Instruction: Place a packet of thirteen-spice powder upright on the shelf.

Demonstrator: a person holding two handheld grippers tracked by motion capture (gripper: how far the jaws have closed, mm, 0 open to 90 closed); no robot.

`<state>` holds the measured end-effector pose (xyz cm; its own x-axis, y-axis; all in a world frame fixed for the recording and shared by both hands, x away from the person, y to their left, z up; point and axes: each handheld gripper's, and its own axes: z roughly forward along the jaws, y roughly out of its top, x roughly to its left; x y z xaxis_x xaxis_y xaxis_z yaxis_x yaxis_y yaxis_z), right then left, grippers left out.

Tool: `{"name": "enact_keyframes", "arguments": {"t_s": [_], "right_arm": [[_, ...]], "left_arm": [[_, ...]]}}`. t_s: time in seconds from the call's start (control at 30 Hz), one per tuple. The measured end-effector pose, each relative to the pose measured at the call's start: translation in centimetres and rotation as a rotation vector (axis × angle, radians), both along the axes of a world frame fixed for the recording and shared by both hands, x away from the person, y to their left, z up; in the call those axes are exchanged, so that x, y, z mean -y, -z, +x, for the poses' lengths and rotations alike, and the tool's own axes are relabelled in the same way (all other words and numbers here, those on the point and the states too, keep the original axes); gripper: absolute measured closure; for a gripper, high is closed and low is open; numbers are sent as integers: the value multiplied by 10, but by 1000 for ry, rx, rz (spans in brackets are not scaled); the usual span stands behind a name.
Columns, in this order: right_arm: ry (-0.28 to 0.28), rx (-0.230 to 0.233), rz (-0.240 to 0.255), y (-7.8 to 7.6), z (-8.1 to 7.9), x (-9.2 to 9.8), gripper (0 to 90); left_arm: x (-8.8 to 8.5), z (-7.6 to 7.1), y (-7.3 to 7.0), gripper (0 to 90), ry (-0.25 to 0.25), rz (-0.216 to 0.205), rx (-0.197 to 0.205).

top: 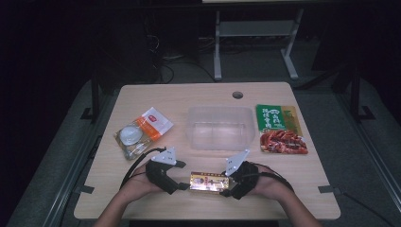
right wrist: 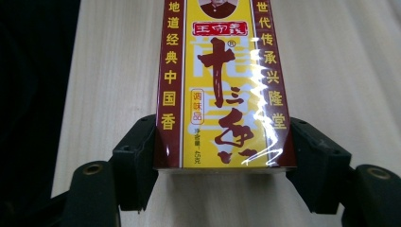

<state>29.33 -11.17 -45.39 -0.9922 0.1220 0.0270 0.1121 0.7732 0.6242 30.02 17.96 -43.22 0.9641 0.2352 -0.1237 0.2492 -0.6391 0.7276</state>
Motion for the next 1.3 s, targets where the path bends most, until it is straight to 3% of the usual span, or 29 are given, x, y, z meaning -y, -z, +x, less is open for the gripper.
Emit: {"name": "enact_keyframes", "arguments": {"t_s": [0.17, 0.3, 0.77, 1.03, 1.17, 1.3], "right_arm": [[20, 20, 37, -9, 0, 12, 322], [20, 40, 53, -16, 0, 19, 323], [3, 27, 123, -30, -6, 25, 323], [-5, 31, 141, -32, -5, 26, 322], [7, 8, 150, -32, -7, 26, 322], [-12, 30, 146, -33, -5, 26, 322]], "left_arm": [[8, 3, -10, 171, 52, -28, 5], [18, 7, -14, 150, 87, -13, 12], [50, 9, -10, 161, 216, 43, 2], [49, 8, -11, 278, 230, 40, 10], [49, 9, -10, 280, 239, 28, -1], [49, 10, -10, 275, 241, 18, -4]]}}
